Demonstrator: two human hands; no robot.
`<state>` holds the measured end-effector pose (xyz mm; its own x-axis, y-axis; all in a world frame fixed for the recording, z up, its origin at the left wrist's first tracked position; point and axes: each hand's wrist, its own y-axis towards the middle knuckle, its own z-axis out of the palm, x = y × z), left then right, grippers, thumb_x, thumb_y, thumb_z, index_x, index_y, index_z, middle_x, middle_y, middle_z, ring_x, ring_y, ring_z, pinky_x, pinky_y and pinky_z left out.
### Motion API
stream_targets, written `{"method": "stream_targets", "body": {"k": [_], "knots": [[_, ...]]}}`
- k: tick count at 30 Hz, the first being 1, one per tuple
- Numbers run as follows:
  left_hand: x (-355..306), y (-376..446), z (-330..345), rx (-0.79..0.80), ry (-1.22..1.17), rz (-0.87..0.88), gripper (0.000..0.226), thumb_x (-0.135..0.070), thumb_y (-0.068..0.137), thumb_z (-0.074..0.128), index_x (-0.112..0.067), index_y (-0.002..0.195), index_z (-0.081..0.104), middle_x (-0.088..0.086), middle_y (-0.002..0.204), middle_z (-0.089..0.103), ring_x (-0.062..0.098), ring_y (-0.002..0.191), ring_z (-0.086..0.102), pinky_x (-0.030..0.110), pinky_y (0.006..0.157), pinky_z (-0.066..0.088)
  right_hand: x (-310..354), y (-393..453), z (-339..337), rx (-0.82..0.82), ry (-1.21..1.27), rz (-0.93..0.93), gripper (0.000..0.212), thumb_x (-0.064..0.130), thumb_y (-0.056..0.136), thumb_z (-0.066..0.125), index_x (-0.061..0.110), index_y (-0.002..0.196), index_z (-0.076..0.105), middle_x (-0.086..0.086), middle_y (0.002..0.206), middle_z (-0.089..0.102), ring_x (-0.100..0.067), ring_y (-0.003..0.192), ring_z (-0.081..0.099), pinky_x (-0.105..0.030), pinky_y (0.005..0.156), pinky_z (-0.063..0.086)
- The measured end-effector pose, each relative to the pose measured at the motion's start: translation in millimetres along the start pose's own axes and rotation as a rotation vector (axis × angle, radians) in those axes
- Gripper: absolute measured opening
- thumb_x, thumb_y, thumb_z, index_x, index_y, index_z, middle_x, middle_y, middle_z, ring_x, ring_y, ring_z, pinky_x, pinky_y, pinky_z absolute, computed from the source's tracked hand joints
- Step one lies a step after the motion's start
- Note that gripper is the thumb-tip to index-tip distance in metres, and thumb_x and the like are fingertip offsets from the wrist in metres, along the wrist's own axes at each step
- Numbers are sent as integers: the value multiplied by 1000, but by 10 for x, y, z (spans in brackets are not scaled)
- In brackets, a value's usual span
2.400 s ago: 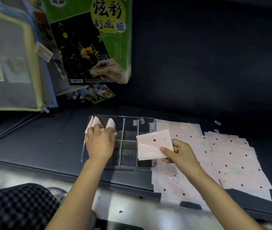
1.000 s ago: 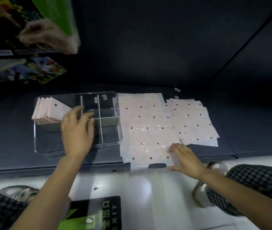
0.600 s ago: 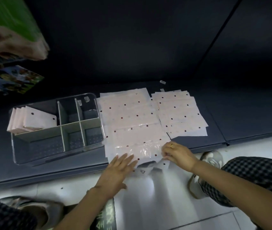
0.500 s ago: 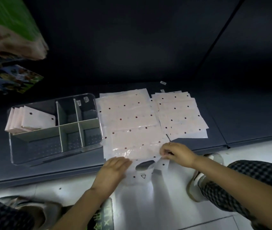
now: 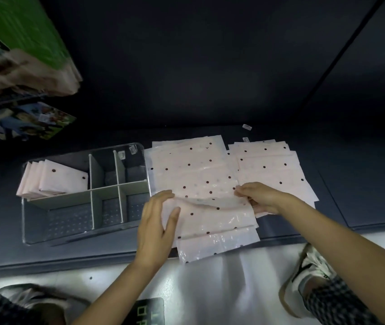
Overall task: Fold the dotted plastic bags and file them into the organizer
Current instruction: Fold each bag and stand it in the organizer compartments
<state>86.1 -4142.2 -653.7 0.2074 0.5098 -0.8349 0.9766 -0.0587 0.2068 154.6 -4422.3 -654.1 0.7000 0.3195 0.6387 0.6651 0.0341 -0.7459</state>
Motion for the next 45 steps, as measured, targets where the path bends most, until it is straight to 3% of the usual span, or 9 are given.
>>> {"method": "stream_targets", "body": {"k": [4, 11, 15, 20, 24, 28, 31, 36, 45], "knots": [[86, -132, 87, 103, 175, 197, 35, -39, 93, 47, -16, 117, 58, -3, 129, 52, 12, 124, 42, 25, 106, 29, -33, 18, -23, -195, -122, -192, 38, 47, 95, 43, 15, 107, 58, -5, 110, 63, -22, 98, 60, -28, 84, 50], [402, -420, 316, 401, 593, 415, 48, -30, 70, 83, -14, 113, 69, 2, 121, 65, 20, 115, 61, 42, 94, 50, -289, -72, 134, -504, -413, -546, 53, 32, 87, 65, 20, 134, 43, 8, 122, 47, -8, 110, 43, -22, 90, 36], [462, -476, 362, 357, 667, 471, 45, -30, 69, 83, -13, 109, 71, 4, 118, 67, 20, 110, 63, 40, 91, 52, -571, -253, 415, -371, -924, -812, 52, 30, 88, 65, 12, 134, 50, -4, 137, 51, -24, 127, 47, -32, 106, 37], [485, -630, 388, 425, 771, 503, 53, -47, 92, 34, -19, 130, 58, 11, 137, 52, 25, 126, 50, 41, 102, 45, -997, -387, 792, -236, -1419, -1001, 66, 52, 93, 37, 9, 143, 38, -6, 150, 34, -23, 139, 31, -48, 112, 27], [546, -713, 284, 494, 807, 482, 59, -53, 89, 48, -24, 140, 45, 10, 147, 39, 25, 134, 40, 43, 107, 39, -1240, -431, 689, -232, -1477, -924, 67, 54, 94, 30, 11, 146, 31, -3, 153, 26, -20, 141, 25, -40, 116, 18], [507, -692, 183, 492, 778, 430, 54, -52, 92, 28, -28, 134, 53, 5, 144, 45, 21, 132, 44, 43, 107, 39, -1245, -488, 491, -299, -1322, -934, 52, 43, 94, 41, 11, 134, 52, -1, 144, 44, -19, 133, 42, -39, 113, 31], [410, -580, 194, 440, 629, 352, 42, -50, 90, 39, -30, 114, 68, 1, 127, 61, 21, 115, 59, 41, 96, 47, -1087, -479, 452, -414, -1124, -954, 27, 29, 82, 70, 12, 103, 72, -4, 118, 67, -23, 104, 65, -40, 88, 53], [338, -393, 303, 399, 401, 109, 15, -33, 83, 70, -24, 95, 73, -4, 105, 63, 21, 101, 57, 31, 86, 35, -932, -402, 467, -461, -1100, -1009, 22, 13, 62, 88, 11, 77, 72, -5, 91, 70, -23, 78, 68, -30, 69, 57], [327, -255, 307, 509, 565, 249, 20, -35, 86, 65, -17, 94, 67, -2, 107, 60, 21, 102, 55, 32, 94, 34, -802, -347, 355, -382, -1317, -1124, 18, 20, 59, 89, 18, 63, 72, 0, 83, 72, -18, 65, 66, -21, 56, 52]]}}
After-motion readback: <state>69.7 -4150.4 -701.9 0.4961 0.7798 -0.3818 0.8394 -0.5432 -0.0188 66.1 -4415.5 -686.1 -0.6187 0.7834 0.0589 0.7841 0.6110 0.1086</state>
